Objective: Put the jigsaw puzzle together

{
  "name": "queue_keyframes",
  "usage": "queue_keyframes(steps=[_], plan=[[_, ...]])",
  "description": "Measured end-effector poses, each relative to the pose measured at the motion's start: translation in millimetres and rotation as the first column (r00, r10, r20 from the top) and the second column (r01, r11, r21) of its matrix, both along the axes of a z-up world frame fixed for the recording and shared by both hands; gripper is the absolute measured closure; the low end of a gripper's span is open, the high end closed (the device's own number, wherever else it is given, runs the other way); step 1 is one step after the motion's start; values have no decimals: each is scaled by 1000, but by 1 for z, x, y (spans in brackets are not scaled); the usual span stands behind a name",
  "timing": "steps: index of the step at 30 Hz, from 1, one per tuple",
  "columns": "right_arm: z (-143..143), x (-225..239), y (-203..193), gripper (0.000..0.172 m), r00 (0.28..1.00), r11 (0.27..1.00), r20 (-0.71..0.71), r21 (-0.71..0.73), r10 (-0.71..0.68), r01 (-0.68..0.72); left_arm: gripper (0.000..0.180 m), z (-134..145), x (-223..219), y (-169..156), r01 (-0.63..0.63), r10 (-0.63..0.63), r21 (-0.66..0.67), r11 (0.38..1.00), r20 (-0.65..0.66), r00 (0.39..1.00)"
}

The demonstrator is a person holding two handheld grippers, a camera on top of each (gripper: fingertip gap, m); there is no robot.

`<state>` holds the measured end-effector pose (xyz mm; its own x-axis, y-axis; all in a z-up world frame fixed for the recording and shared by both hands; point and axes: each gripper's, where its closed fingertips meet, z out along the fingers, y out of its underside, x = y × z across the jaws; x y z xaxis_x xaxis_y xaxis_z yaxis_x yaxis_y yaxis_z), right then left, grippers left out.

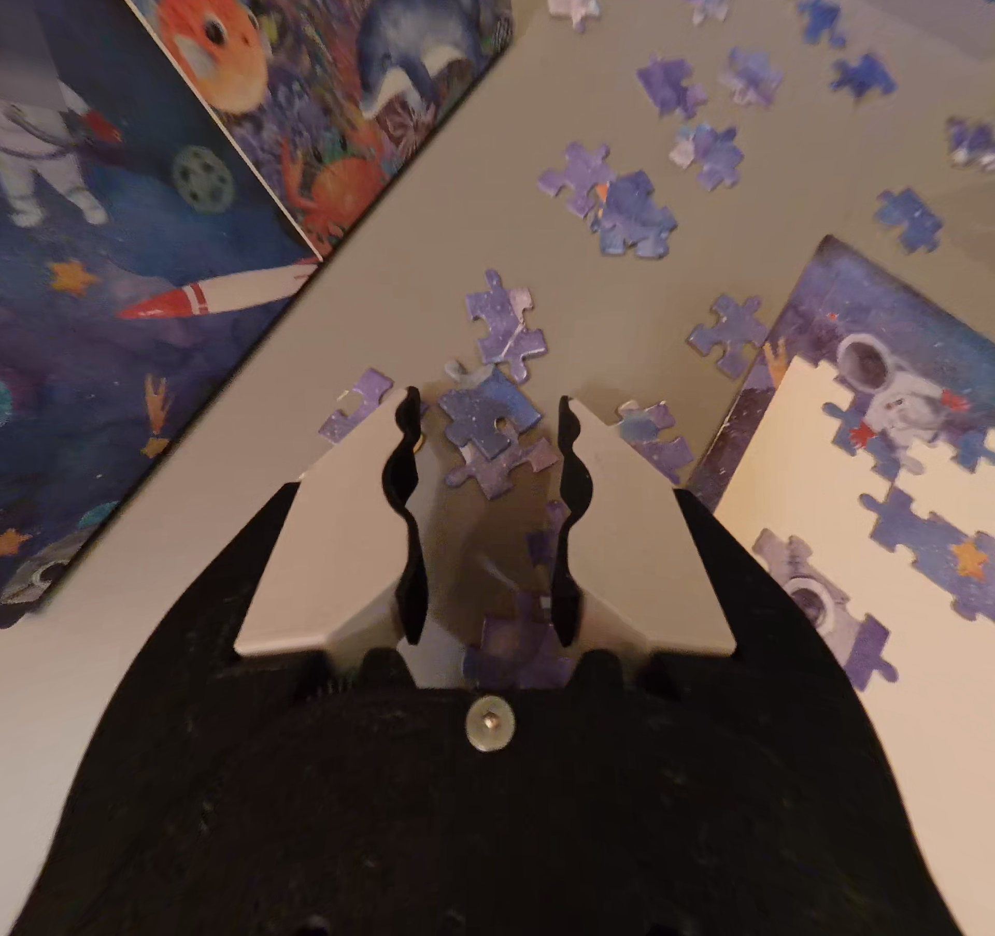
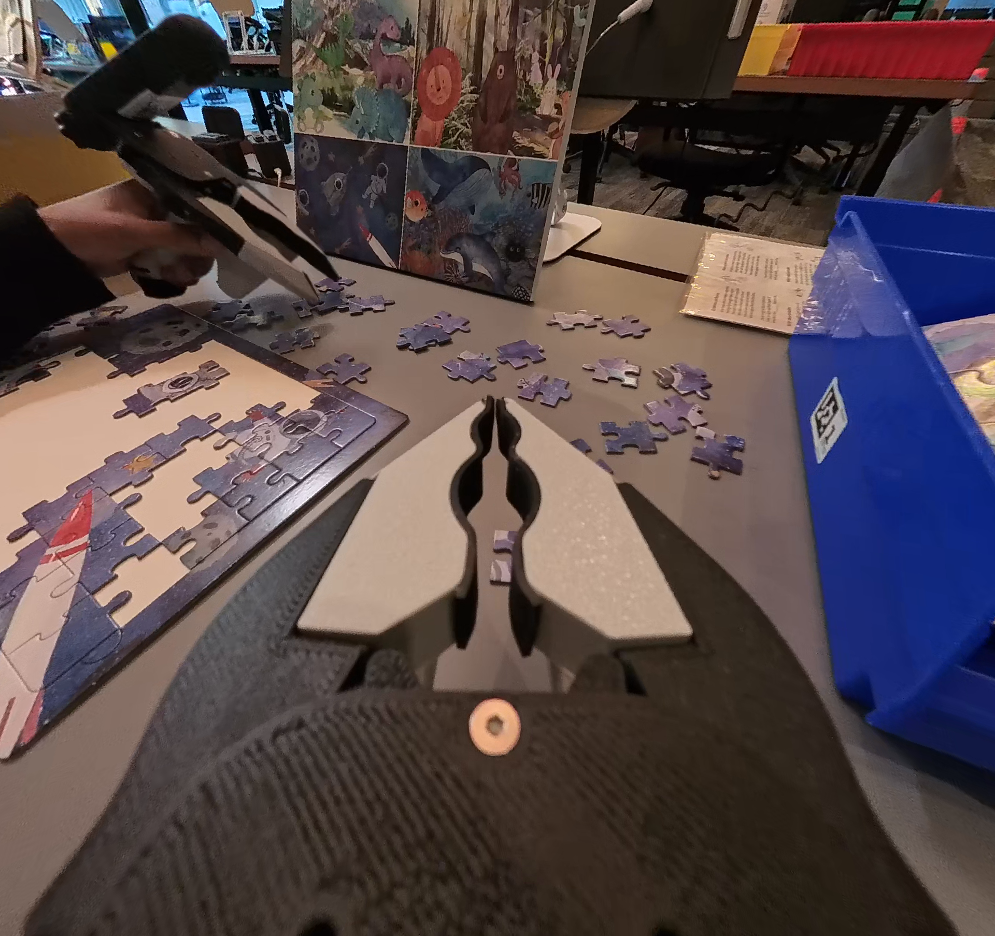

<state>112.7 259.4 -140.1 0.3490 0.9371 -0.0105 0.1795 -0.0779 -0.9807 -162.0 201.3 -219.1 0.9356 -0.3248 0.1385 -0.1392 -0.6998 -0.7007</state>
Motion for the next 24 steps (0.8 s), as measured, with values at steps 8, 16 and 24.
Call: queue_keyframes(steps=[8, 16, 24], plan=[[0, -1, -1, 172, 1000, 1000, 2, 0, 7, -7, 144, -7, 3, -5, 43, -46, -36, 998, -74, 996], [0, -1, -1, 172, 1000, 1000, 1, -1, 5, -5, 164, 17, 6, -4, 47, -43, 37, 998, -112, 993], [0, 0, -1, 172, 1000, 1000, 0, -1, 6, -6, 145, 7, 4, -7, 19, -21, -23, 1000, -85, 996]])
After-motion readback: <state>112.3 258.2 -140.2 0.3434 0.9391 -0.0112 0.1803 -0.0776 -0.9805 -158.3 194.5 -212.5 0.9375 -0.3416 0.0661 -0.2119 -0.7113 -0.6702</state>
